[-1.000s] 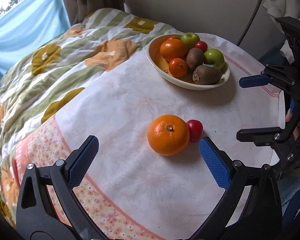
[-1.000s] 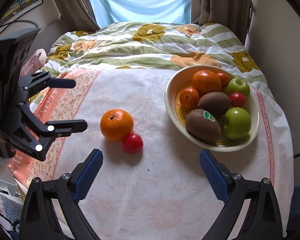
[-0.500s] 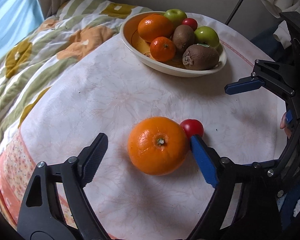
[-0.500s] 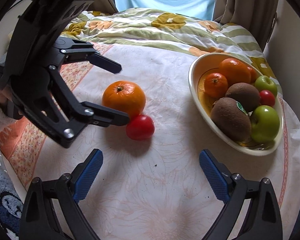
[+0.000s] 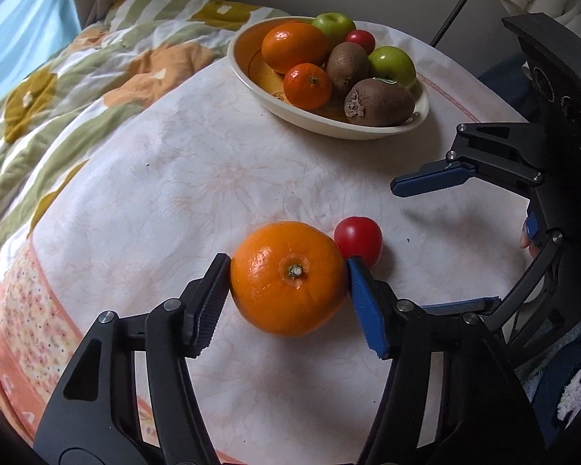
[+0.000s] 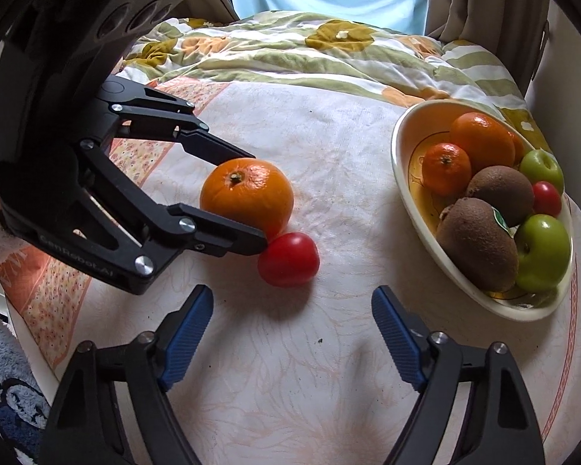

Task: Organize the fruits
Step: 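Lift the orange with the left tool while the right tool grasps the last red tomato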

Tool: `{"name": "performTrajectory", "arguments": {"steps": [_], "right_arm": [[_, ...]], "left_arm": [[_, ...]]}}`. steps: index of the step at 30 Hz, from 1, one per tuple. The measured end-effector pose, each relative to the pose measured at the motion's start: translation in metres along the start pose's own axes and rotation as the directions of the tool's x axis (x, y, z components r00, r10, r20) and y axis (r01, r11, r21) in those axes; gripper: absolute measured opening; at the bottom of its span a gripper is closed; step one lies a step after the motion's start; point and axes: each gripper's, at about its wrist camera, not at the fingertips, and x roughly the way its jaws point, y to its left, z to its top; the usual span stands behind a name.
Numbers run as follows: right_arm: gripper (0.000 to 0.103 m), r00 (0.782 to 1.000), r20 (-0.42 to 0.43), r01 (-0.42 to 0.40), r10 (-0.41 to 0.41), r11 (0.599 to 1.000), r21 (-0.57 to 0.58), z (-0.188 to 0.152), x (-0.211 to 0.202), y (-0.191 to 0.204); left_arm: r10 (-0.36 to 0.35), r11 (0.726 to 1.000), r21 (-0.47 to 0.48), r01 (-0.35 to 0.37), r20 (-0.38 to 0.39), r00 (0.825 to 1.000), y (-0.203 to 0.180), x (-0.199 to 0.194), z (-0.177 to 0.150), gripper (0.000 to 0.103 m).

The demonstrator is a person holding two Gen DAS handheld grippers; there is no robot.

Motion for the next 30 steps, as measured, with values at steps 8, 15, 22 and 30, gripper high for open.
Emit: {"name": "performTrajectory", "arguments": {"steps": [8,15,22,30], "right_arm": [[0.063,1.0,-0.003,0.012,-0.012,0.999,-0.038,0.008,0.013,0.005],[0.045,0.999,-0.012,0.035,-0.035,0.997,-0.064,0.01,0.019,0.007],[0.034,0.999,-0.008,0.045,-0.046,0.997,-0.065,0.009,0.018,0.007],[0.033,0.998,0.017,0.056,-0.056,0.998,-0.042,0.011,0.0,0.005]], "left_arm": [[0.048,0.998,-0.05,-0.048,-0.013,0.999,0.011,-0.011,-0.016,0.064],[0.067,0.995,-0.068,-0.068,-0.014,0.998,0.011,-0.016,-0.025,0.064],[0.087,0.992,-0.094,-0.088,-0.014,0.996,0.01,-0.02,-0.03,0.064],[0.102,0.989,-0.114,-0.1,0.011,0.995,0.005,-0.033,-0.029,0.064]]}}
